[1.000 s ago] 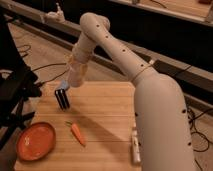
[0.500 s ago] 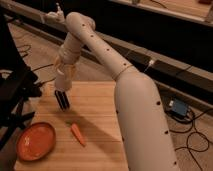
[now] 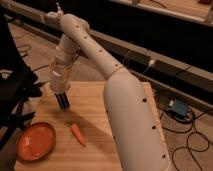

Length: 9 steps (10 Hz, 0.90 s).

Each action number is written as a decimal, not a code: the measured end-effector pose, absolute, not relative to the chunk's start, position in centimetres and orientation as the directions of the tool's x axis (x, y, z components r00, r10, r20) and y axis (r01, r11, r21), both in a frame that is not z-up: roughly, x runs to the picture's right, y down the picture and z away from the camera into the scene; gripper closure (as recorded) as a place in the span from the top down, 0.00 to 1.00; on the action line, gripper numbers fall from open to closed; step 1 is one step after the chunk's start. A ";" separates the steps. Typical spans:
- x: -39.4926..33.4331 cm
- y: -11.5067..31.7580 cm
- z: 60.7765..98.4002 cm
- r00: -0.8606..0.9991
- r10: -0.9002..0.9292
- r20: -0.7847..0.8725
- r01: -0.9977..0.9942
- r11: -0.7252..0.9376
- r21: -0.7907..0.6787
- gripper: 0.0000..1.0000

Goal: Place the ceramic cup over the eraser

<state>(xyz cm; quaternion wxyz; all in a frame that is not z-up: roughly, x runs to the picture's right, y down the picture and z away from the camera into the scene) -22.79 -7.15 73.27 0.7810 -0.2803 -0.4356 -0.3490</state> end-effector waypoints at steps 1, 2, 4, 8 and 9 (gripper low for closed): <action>-23.4 -7.4 74.0 0.379 -0.323 0.867 0.785 0.608 -0.116 0.09; -23.8 -7.4 74.5 0.380 -0.335 0.862 0.784 0.611 -0.109 0.09; -23.8 -7.0 75.4 0.392 -0.350 0.851 0.782 0.614 -0.108 0.09; -23.1 -5.8 75.6 0.420 -0.351 0.837 0.781 0.609 -0.137 0.09; -22.8 -5.6 75.7 0.428 -0.350 0.833 0.779 0.610 -0.143 0.09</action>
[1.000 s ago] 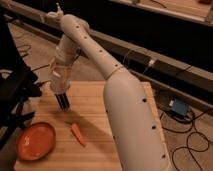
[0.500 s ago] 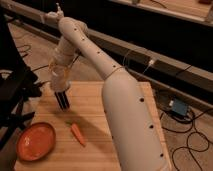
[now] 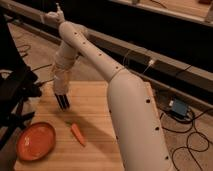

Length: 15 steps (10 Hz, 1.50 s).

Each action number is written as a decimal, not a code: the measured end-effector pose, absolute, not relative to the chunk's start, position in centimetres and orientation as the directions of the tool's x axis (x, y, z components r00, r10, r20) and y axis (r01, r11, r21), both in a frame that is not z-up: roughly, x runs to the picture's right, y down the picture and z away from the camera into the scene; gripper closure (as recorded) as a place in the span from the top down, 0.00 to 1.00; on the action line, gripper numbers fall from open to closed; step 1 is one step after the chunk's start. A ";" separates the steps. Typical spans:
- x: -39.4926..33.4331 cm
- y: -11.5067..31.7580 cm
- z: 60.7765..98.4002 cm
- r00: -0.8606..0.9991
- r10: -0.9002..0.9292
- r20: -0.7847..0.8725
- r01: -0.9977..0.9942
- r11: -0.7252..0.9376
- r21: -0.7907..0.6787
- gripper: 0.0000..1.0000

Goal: Place the ceramic cup over the eraser

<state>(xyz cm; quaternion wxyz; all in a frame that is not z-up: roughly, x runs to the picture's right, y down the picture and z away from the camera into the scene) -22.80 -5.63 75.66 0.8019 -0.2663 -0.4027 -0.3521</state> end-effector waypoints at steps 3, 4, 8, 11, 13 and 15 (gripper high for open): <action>-23.0 -5.1 75.3 0.426 -0.343 0.837 0.781 0.607 -0.149 0.09; -23.1 -4.9 75.1 0.422 -0.338 0.841 0.781 0.607 -0.148 0.09; -23.4 -3.9 74.7 0.403 -0.317 0.859 0.790 0.594 -0.152 0.09; -23.8 -3.6 75.3 0.392 -0.325 0.861 0.803 0.578 -0.147 0.09; -24.4 -3.6 75.9 0.387 -0.337 0.858 0.811 0.567 -0.143 0.09; -24.5 -3.2 76.3 0.385 -0.336 0.860 0.820 0.552 -0.151 0.09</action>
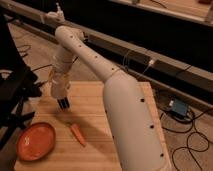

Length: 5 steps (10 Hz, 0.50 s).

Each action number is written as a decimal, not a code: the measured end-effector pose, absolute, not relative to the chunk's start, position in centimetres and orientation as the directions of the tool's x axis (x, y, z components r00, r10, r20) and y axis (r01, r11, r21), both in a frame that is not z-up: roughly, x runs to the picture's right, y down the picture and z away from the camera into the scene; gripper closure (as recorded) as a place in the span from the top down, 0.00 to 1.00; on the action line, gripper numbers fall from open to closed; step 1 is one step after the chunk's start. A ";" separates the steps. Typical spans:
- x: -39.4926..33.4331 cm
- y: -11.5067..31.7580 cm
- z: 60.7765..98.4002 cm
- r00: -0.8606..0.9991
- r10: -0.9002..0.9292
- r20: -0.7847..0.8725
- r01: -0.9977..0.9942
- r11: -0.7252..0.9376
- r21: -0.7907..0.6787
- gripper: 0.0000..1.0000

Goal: Place the ceramic cup over the eraser

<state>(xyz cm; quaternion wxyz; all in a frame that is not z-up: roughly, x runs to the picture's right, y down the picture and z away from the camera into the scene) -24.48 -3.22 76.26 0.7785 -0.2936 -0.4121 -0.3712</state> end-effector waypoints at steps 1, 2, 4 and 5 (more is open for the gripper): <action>-24.5 -2.7 76.5 0.384 -0.331 0.862 0.828 0.537 -0.162 0.09; -24.4 -2.3 76.7 0.384 -0.325 0.864 0.832 0.527 -0.171 0.12; -24.3 -1.9 77.1 0.395 -0.306 0.866 0.830 0.524 -0.193 0.30; -24.4 -2.0 77.3 0.397 -0.300 0.867 0.827 0.526 -0.196 0.42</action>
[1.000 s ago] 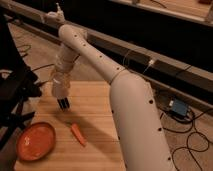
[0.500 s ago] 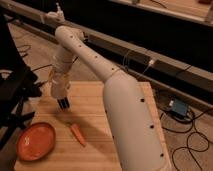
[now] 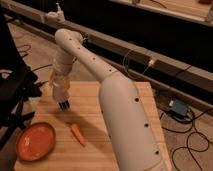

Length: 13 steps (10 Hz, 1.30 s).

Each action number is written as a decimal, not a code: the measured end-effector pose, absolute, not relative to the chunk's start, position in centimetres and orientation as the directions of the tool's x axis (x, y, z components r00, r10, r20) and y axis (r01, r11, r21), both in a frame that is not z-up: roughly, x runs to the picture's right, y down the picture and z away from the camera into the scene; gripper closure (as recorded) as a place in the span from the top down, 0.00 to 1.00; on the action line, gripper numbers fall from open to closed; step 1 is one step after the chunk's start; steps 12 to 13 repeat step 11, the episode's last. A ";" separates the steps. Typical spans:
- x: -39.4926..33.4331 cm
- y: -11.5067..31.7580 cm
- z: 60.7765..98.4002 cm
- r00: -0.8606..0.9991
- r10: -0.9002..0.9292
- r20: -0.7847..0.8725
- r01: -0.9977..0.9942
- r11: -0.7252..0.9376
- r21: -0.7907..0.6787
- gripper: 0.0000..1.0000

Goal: Place the ceramic cup over the eraser

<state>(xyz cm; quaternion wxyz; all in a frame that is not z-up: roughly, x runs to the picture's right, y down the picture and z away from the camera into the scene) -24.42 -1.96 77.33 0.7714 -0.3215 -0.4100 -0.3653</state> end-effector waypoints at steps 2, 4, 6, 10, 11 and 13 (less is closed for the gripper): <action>-25.0 -2.0 77.6 0.395 -0.293 0.871 0.825 0.530 -0.196 0.62; -25.4 -1.9 77.8 0.391 -0.288 0.874 0.826 0.529 -0.196 0.77; -25.3 -1.6 78.1 0.389 -0.284 0.877 0.829 0.522 -0.199 0.80; -25.5 -1.6 78.0 0.383 -0.283 0.879 0.832 0.520 -0.195 0.80; -25.5 -1.6 78.0 0.383 -0.283 0.879 0.831 0.520 -0.195 0.80; -25.5 -1.6 78.0 0.383 -0.283 0.879 0.831 0.520 -0.195 0.80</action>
